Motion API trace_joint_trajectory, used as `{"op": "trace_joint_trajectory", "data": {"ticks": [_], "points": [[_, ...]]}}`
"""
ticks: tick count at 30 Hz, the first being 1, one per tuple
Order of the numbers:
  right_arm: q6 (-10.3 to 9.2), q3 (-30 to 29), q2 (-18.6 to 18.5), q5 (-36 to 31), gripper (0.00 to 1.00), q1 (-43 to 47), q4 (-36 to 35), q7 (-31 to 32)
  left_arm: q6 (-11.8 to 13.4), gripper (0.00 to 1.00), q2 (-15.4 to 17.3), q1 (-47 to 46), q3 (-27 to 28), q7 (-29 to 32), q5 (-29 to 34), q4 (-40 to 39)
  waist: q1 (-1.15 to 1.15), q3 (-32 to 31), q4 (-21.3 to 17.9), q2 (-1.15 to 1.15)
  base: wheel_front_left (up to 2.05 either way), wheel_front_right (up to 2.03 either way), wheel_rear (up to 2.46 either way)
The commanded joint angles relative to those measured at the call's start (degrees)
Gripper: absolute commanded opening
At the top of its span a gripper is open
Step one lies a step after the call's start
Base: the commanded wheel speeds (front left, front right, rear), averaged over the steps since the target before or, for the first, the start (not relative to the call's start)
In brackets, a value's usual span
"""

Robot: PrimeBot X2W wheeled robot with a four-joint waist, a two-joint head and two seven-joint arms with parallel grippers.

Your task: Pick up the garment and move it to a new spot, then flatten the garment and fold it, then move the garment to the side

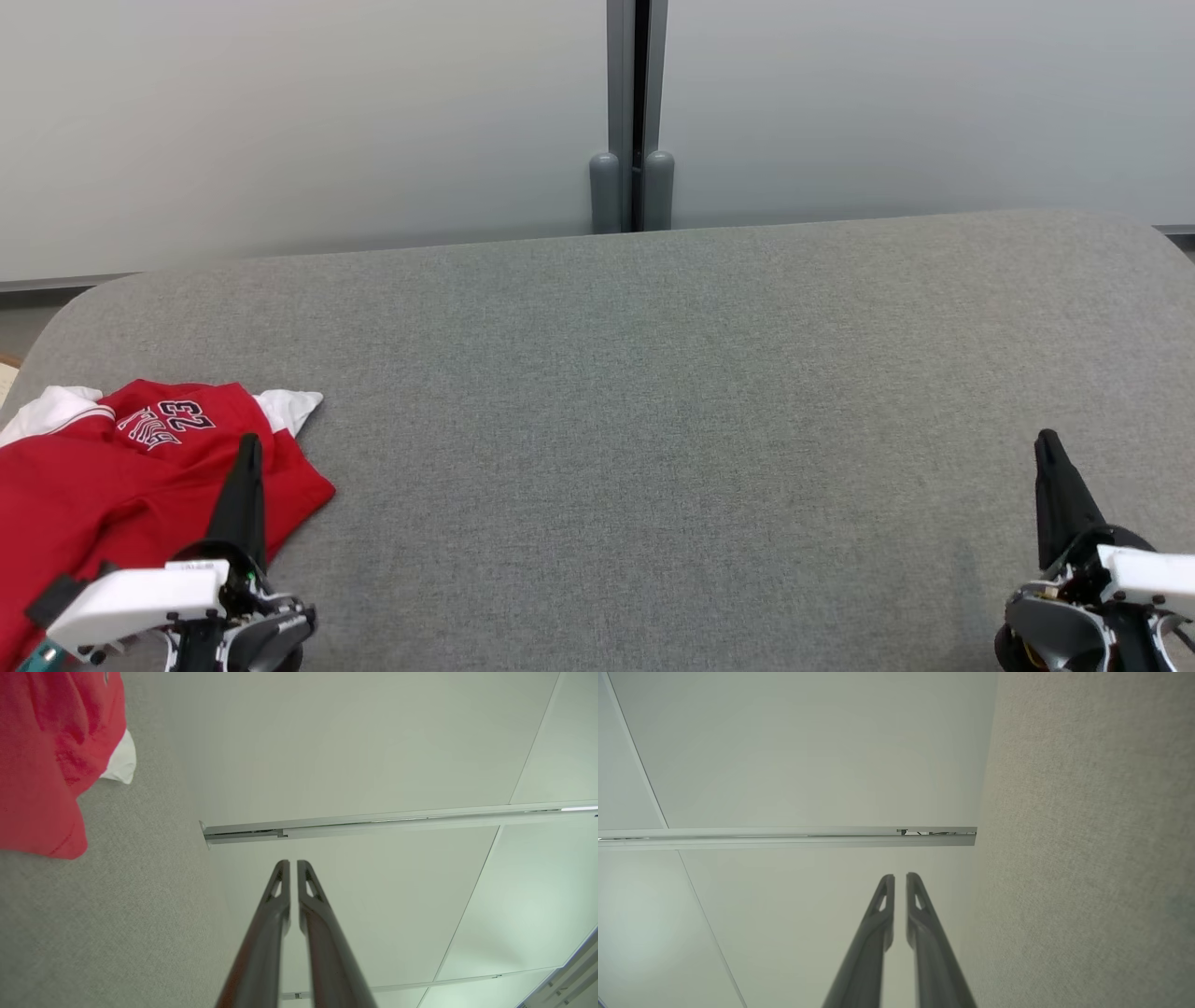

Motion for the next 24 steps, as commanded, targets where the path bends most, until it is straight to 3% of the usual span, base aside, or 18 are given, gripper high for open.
{"op": "trace_joint_trajectory", "data": {"ticks": [1, 14, 24], "points": [[0.0, 0.0, 0.1, 0.0, 1.0, 0.2, 0.3, 0.0, 0.0, 1.0, -0.1, 0.3, 0.0, -0.1, 0.0, 0.3, 0.0, 0.0, 0.0, 0.0, 0.0, 0.0, 0.0], [0.0, 1.3, 0.3, -3.2, 1.0, 1.9, -0.8, -3.2, 0.0, 1.0, -0.4, 2.5, -0.8, -3.2, 2.2, -0.8, 0.0, -0.1, -0.1, 0.0, 0.0, 0.0, 0.0], [0.0, 1.2, 0.2, -13.5, 1.0, 1.5, -2.9, -5.8, 0.0, 1.0, -0.3, 2.7, 0.6, -5.8, 6.5, -3.0, 0.0, -0.2, -0.1, 0.0, 0.0, 0.0, 0.0]]}}
